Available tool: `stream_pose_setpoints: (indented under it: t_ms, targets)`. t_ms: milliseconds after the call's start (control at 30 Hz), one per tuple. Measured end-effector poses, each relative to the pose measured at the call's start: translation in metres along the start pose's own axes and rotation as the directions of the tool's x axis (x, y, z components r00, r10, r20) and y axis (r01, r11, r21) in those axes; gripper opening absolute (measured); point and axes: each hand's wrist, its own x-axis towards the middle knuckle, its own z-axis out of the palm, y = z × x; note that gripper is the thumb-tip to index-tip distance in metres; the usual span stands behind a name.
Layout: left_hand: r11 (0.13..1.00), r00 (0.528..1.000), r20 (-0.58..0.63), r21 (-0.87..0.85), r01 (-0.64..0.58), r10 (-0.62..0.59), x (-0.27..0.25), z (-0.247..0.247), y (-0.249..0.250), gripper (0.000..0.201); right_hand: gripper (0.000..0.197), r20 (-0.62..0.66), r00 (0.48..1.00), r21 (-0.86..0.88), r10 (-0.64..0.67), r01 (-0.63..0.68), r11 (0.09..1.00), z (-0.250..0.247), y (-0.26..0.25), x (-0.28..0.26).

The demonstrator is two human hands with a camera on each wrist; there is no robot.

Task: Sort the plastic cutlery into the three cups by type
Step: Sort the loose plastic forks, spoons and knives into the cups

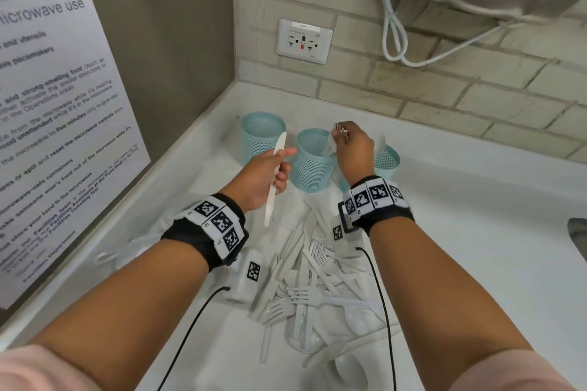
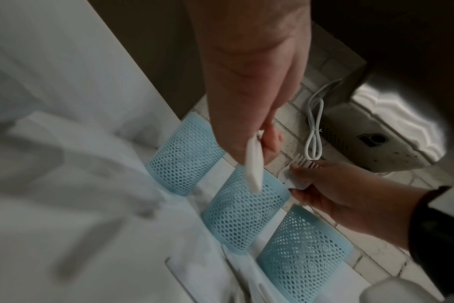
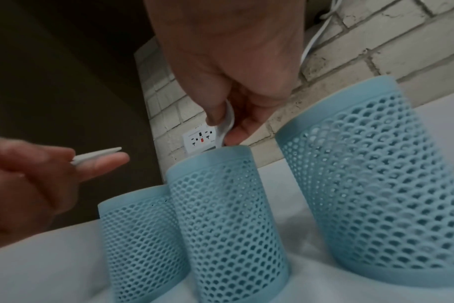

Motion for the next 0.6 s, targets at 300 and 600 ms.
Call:
stream_pose_setpoints:
  t_ms: [300,600]
  targets:
    - [0.905,0.925,-0.025,0.214,-0.367,0.38,0.008,0.01,0.029,0.039,0.029,-0.027,0.996,-0.004,-0.089,0.089,0.996,-0.011,-0.013,0.001]
    - [0.773,0.781,-0.101,0.266,-0.576,0.617,0.031,0.02,0.101,0.024,0.025,-0.235,0.965,0.117,-0.114,0.145,0.982,-0.028,-0.025,-0.006]
